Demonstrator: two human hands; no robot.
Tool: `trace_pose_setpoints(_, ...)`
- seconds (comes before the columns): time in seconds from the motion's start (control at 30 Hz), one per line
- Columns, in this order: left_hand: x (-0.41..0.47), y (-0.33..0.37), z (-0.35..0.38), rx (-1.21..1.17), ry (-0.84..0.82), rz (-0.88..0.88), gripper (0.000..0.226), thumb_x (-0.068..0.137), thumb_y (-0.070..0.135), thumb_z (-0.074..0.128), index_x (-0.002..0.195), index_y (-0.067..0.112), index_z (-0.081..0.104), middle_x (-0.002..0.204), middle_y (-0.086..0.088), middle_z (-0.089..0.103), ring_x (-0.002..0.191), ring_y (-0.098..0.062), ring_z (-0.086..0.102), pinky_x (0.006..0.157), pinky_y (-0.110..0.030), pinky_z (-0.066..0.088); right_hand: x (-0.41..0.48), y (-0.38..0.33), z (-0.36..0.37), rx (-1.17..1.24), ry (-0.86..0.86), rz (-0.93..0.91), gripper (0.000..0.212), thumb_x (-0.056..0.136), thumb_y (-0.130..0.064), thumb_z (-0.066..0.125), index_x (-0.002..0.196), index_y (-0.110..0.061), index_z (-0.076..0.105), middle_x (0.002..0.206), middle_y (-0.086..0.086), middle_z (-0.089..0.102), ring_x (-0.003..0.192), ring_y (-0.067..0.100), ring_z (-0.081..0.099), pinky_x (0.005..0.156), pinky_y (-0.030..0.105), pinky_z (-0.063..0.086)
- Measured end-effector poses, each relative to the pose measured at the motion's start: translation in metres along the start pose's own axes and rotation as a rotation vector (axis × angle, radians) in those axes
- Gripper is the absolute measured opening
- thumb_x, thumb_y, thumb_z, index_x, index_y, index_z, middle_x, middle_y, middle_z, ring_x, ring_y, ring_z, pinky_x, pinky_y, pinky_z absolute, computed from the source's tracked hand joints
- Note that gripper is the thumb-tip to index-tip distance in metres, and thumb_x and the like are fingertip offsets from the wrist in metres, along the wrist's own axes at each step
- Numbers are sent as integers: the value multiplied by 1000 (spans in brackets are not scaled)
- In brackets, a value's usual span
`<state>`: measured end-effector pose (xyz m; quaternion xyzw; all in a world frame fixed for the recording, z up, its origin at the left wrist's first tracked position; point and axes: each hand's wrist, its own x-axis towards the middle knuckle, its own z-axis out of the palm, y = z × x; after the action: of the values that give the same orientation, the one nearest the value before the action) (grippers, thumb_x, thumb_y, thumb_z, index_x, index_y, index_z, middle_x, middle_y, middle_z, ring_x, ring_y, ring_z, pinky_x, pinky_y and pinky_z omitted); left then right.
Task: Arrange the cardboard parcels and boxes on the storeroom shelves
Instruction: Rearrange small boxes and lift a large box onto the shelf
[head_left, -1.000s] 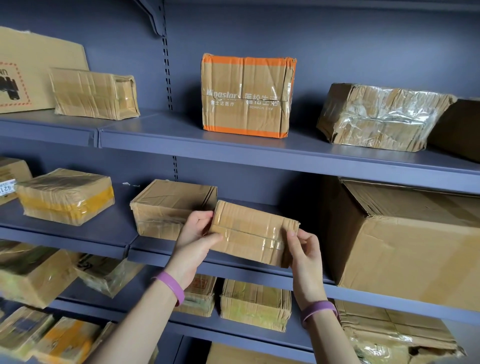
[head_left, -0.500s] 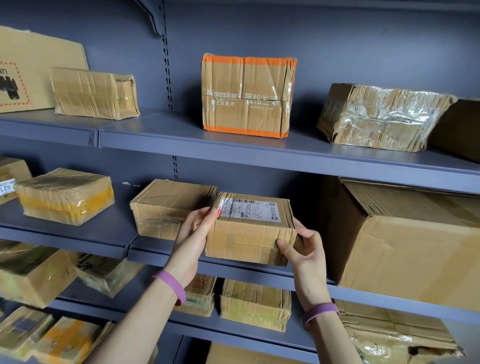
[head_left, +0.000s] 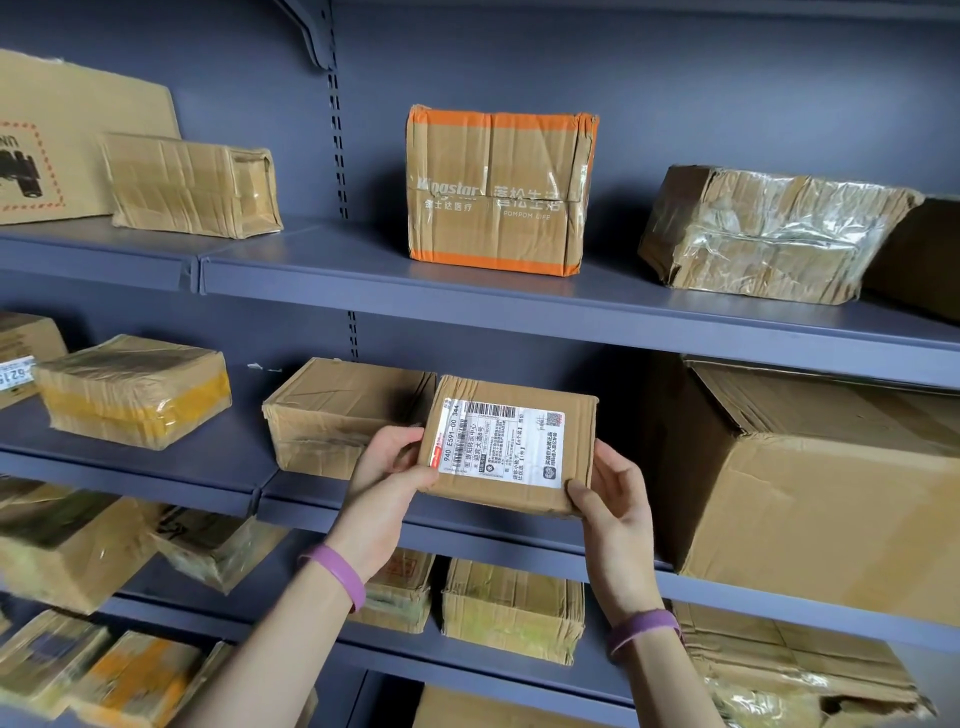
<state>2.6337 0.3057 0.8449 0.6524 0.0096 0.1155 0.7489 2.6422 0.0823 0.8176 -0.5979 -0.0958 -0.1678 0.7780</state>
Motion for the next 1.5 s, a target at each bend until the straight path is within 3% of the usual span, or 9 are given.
trace_pose_setpoints(0.3,-4,5,3,4,-3,-7,43,83,-25,54,113,6,61,109,-2,76,112,-14,68,91,-32,53,3,4,-2,-54,8,-1,51,91,13,56,129,-21,54,129,-1,65,123,13,59,94,23,52)
trace_pose_setpoints(0.47,-5,7,5,67,1,10,54,79,-30,55,117,8,58,108,0,76,105,-10,70,76,-22,57,3,3,-1,-21,32,48,44,97,-15,60,139,-21,52,131,-2,64,122,11,59,99,32,47)
trace_pose_setpoints(0.6,-2,7,8,101,-4,11,58,77,-32,55,112,15,60,108,1,75,104,-13,70,79,-26,57,4,-5,4,-17,125,42,14,101,-28,53,109,-19,60,101,-9,65,91,-2,61,84,25,42)
trace_pose_setpoints(0.7,-11,10,9,139,-15,29,50,80,-26,59,111,13,59,109,-1,75,101,-11,70,78,-23,55,7,-5,5,42,198,78,21,101,-37,49,88,-20,51,74,-15,52,69,-2,51,71,27,38)
trace_pose_setpoints(0.83,6,11,4,114,-68,-68,15,95,-1,57,96,12,63,98,0,75,100,-12,69,75,-18,49,11,-3,2,53,200,88,40,81,-55,71,91,-20,55,81,-14,62,85,7,57,79,30,44)
trace_pose_setpoints(0.9,32,3,-5,25,-1,-183,17,98,10,54,84,12,64,105,-10,71,101,-22,67,86,-26,49,12,0,1,62,189,75,34,77,-43,75,100,-23,60,96,-13,67,97,13,60,86,33,47)
trace_pose_setpoints(1.03,11,4,3,133,-18,-86,35,91,56,64,119,36,64,119,8,65,113,-5,60,103,-27,42,9,3,-1,43,126,60,45,92,2,59,125,-28,57,126,2,64,121,22,58,101,42,45)
trace_pose_setpoints(1.23,5,5,17,232,-98,79,27,102,17,56,125,30,58,118,17,68,105,10,62,89,-10,45,7,-3,-6,-71,79,17,74,84,25,52,141,-22,46,136,1,56,121,9,56,78,22,56)
trace_pose_setpoints(1.5,22,-15,25,333,-76,-16,25,98,5,57,118,19,61,113,9,68,105,0,61,82,-14,44,18,8,-16,-188,31,66,73,83,24,49,126,-34,58,143,5,47,124,7,55,98,32,51)
